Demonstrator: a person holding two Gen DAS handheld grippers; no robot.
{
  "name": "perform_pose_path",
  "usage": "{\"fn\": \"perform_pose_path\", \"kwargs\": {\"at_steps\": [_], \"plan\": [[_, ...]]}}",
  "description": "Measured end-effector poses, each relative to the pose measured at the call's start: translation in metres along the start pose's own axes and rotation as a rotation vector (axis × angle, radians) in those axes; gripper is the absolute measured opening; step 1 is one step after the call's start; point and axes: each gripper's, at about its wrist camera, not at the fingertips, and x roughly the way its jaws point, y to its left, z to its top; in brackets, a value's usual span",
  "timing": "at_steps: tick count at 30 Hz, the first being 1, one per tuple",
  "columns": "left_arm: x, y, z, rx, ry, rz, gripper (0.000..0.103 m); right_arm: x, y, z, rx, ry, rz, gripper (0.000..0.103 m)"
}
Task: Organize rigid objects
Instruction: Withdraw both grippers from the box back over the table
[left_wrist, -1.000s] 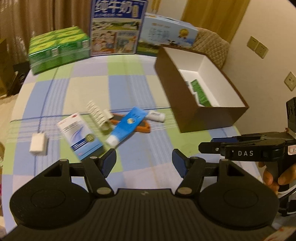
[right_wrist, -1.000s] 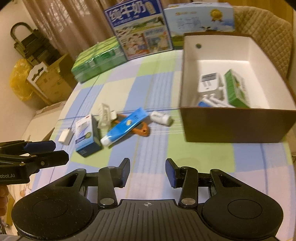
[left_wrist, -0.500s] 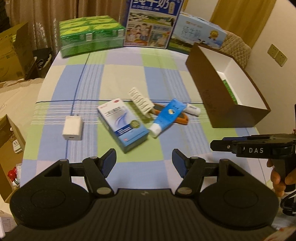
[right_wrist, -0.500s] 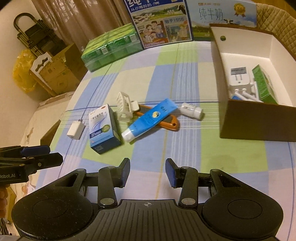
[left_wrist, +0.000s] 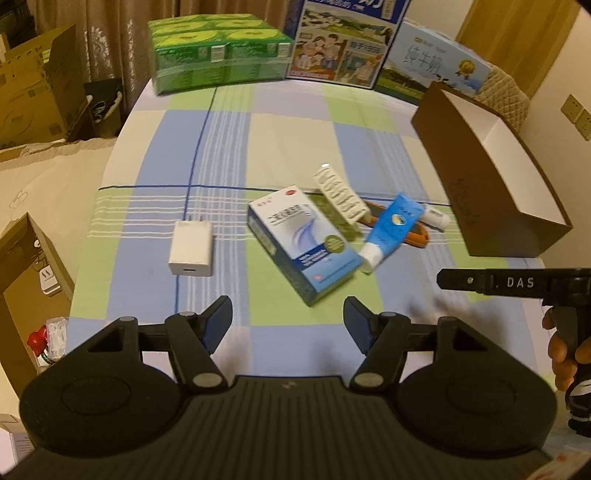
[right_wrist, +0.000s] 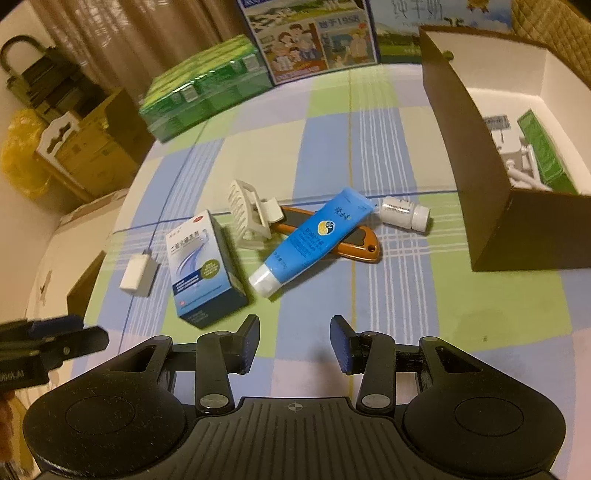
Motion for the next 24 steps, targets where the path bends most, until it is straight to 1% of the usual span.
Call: {"fn": "perform_pose_path", "kwargs": {"at_steps": [8, 16, 24], "plan": [[0.024, 0.027, 0.009, -0.034, 0.021, 0.039, 0.062, 0.037, 0.007, 0.015, 0.075, 0.020, -0.040, 0.039], [0.044, 0.047, 0.019, -0.057, 0.046, 0.061, 0.062, 0.072, 0.009, 0.030, 0.220, 0.040, -0.082, 0.039], [0.060, 0.057, 0.026, -0.053, 0.065, 0.075, 0.062, 0.091, 0.014, 0.041, 0.259, 0.026, -0.128, 0.040]]}}
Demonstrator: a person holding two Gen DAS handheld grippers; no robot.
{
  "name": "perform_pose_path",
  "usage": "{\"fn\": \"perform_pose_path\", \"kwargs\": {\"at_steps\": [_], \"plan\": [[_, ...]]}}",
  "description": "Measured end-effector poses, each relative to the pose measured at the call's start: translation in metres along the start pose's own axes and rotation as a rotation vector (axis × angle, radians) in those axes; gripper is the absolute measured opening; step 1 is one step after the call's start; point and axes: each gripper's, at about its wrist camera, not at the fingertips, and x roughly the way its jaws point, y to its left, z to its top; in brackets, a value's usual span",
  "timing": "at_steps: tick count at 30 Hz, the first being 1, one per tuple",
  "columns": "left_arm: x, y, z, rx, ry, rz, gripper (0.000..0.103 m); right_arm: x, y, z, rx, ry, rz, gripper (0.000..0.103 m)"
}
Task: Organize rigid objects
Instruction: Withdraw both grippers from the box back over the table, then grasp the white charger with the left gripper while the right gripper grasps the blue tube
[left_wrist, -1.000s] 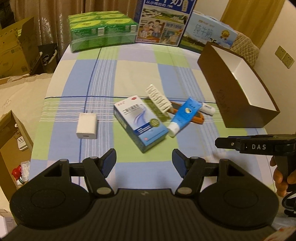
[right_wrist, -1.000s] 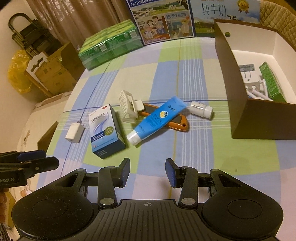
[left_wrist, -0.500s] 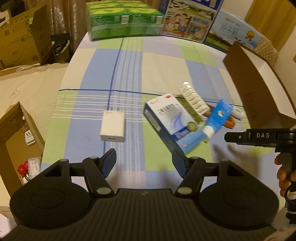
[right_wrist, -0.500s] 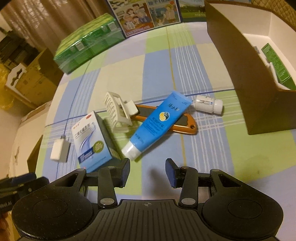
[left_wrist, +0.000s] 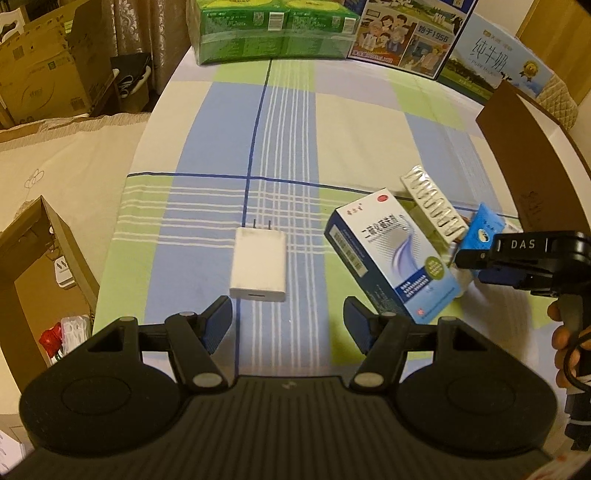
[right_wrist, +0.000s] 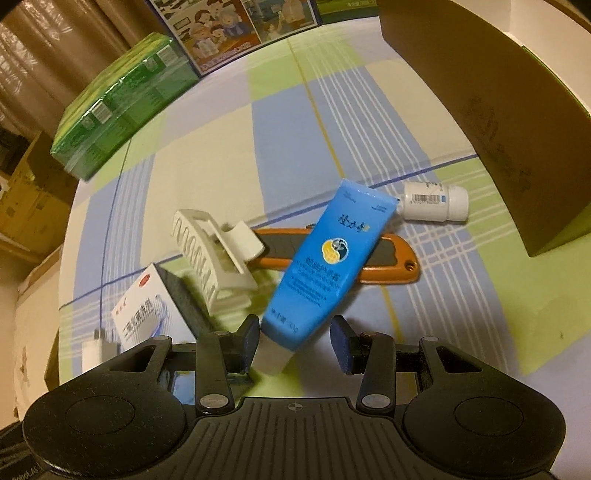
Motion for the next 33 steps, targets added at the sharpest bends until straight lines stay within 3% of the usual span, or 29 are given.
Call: {"fn": "perform_pose_path", "kwargs": {"at_steps": [8, 13, 16, 24, 29, 33], "plan": [[0.016, 0.003, 0.007, 0.027, 0.018, 0.022, 0.062, 0.006, 0.008, -0.001, -0.073, -0.014, -0.050, 0.042], [0.025, 0.002, 0.009, 0.056, 0.022, 0.033, 0.062, -0.002, 0.001, -0.005, -0.173, -0.007, -0.070, 0.031], [0.030, 0.003, 0.012, 0.067, 0.020, 0.036, 0.062, -0.004, -0.009, -0.009, -0.214, 0.005, -0.103, 0.030], [0.047, 0.005, 0.020, 0.109, 0.018, 0.060, 0.062, -0.011, -0.031, -0.014, -0.217, -0.008, -0.038, 0.030], [0.056, 0.005, 0.025, 0.111, 0.017, 0.063, 0.061, -0.012, -0.027, -0.014, -0.270, -0.023, -0.048, 0.040], [0.063, 0.003, 0.028, 0.119, 0.010, 0.084, 0.052, -0.011, -0.020, -0.014, -0.336, -0.046, -0.069, 0.045]]}}
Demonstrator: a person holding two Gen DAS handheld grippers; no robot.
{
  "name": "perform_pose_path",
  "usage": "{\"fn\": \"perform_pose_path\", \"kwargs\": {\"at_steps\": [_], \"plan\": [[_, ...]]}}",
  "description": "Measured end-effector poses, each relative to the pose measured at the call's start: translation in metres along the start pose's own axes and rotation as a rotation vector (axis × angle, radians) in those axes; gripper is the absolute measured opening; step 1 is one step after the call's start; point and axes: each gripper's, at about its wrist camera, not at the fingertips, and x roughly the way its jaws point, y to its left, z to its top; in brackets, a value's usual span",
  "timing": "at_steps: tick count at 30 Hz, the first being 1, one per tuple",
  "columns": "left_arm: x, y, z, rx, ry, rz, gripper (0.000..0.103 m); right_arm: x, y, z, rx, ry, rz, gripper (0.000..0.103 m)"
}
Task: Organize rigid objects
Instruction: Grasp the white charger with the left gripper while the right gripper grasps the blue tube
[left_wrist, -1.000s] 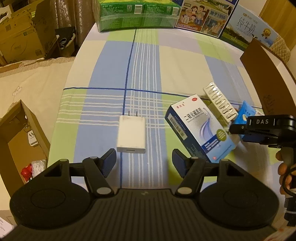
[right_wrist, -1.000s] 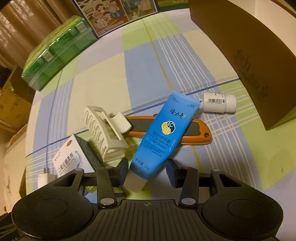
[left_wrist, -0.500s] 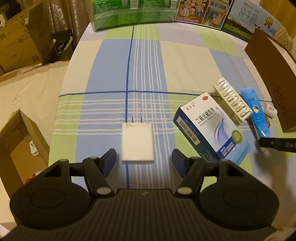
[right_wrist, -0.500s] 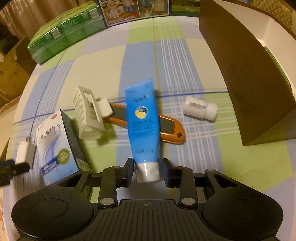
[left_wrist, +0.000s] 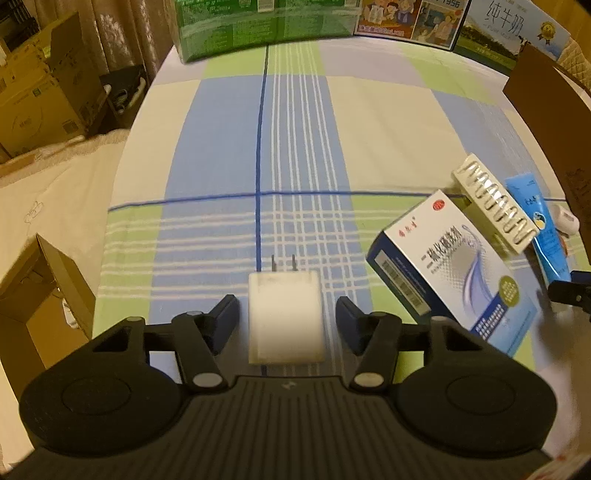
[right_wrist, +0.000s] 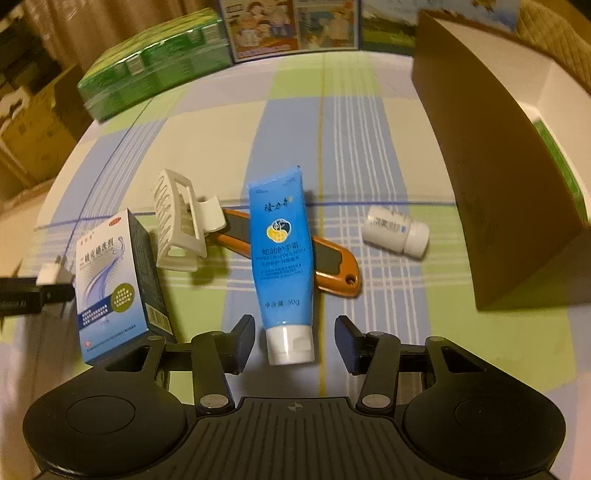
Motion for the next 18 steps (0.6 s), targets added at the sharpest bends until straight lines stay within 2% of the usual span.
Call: {"fn": "perform_pose_path", "kwargs": {"at_steps": [2, 13, 18], "plan": [[0.000, -0.003, 0.001, 0.019, -0.013, 0.010, 0.036, 0.002, 0.004, 0.000, -0.035, -0.007, -0.001, 0.045], [-0.007, -0.005, -0.011, 0.004, -0.010, 0.021, 0.036, 0.011, 0.012, 0.005, -0.117, -0.037, 0.001, 0.044], [-0.011, -0.006, -0.017, -0.001, -0.003, 0.025, 0.036, 0.018, 0.014, 0.005, -0.129, -0.029, -0.023, 0.034]]}}
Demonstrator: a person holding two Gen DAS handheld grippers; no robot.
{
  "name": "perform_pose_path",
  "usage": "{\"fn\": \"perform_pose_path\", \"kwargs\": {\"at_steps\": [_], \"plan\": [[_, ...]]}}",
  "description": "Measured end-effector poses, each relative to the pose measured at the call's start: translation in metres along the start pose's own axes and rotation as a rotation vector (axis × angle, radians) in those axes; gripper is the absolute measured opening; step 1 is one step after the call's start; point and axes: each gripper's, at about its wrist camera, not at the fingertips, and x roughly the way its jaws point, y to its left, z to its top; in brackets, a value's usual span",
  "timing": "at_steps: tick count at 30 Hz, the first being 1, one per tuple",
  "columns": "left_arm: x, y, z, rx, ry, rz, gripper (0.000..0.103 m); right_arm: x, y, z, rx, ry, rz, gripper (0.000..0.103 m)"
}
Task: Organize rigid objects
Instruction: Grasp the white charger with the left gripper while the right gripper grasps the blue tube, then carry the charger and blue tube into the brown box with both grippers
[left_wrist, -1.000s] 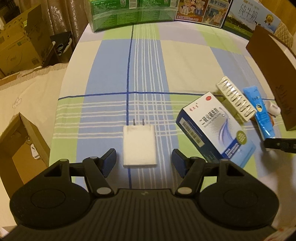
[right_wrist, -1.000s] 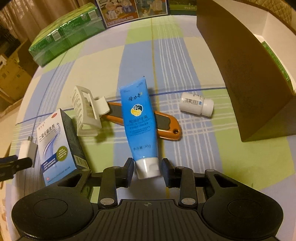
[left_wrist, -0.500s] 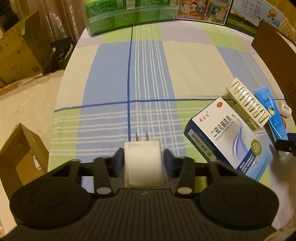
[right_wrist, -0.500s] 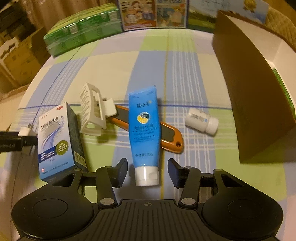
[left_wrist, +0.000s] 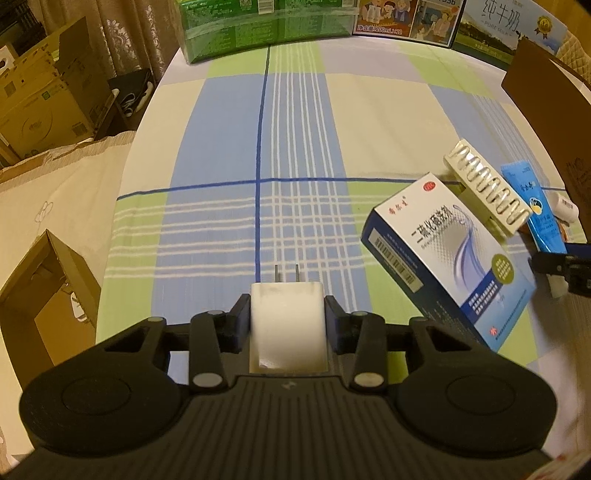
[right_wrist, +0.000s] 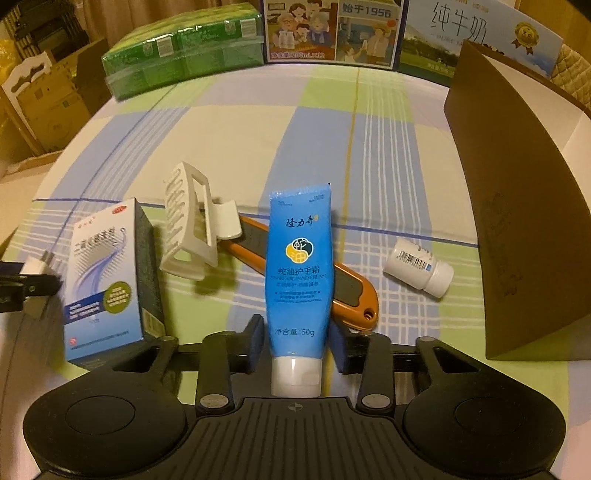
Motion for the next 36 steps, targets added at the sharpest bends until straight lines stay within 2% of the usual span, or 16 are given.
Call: {"fn": "perform_pose_path", "kwargs": {"at_steps": [15, 24, 36], "plan": [[-0.012, -0.009, -0.017, 0.009, 0.025, 0.017, 0.036, 0.000, 0.002, -0.007, -0.038, -0.018, 0.000, 0.029], [-0.025, -0.015, -0.036, -0.004, 0.040, 0.016, 0.036, -0.020, 0.005, -0.017, -0.043, -0.044, 0.030, 0.028], [-0.081, -0.048, -0.041, 0.022, -0.063, -0.049, 0.036, -0.067, -0.008, -0.031, 0.012, -0.067, 0.095, 0.028]]}}
